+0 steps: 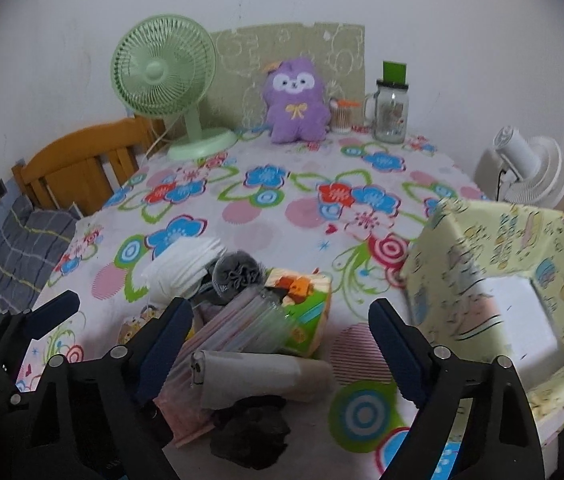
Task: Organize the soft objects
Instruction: 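Move both tools down toward the pile of items on the table, then grasp the cartoon wipes pack with the left tool while the right tool grasps the white rolled item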
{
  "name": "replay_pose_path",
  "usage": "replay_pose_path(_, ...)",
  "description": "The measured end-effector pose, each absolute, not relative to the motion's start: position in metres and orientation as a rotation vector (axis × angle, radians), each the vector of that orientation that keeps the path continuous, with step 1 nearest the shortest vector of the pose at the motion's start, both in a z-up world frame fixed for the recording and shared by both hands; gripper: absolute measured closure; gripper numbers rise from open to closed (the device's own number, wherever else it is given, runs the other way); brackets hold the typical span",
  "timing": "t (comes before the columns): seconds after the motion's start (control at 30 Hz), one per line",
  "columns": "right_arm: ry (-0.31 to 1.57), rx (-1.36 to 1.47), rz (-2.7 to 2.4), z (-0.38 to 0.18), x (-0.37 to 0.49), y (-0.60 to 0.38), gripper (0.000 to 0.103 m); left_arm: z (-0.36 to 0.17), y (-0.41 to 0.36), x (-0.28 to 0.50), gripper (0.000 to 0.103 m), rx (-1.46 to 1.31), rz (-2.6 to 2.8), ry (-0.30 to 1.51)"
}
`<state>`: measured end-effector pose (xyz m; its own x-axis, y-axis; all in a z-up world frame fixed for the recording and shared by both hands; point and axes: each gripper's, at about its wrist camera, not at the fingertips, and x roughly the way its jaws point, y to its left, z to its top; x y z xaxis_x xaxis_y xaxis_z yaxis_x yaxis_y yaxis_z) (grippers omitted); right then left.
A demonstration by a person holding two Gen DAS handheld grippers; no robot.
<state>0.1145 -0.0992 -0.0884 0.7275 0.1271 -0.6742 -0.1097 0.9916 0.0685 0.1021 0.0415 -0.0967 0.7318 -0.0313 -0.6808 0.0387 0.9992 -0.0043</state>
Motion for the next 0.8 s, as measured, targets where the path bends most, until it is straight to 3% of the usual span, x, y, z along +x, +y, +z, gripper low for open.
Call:
replay_pose_path(0.17,0.813,0.031,0.135,-0.103,0.125,-0.090,0.018,-0.111,0.046,0.112,0.016,0.014,-0.044,0.779)
replay_pose_path(0.47,0.922,0.079,0.137,-0.126,0.143,-0.082,0.034,-0.127,0.050,0.124,0.017,0.013,-0.072,0.826)
replay_pose_path(0.63,0.933,0.069,0.149,-0.128,0.147,-0.076,0.052,-0.130,0.049,0.126,0.017,0.013,-0.096,0.830)
replay_pose_path(0.8,0.918,0.053,0.159,-0.126,0.147,-0.071,0.062,-0.131,0.048,0.128,0.016,0.007,-0.110,0.836)
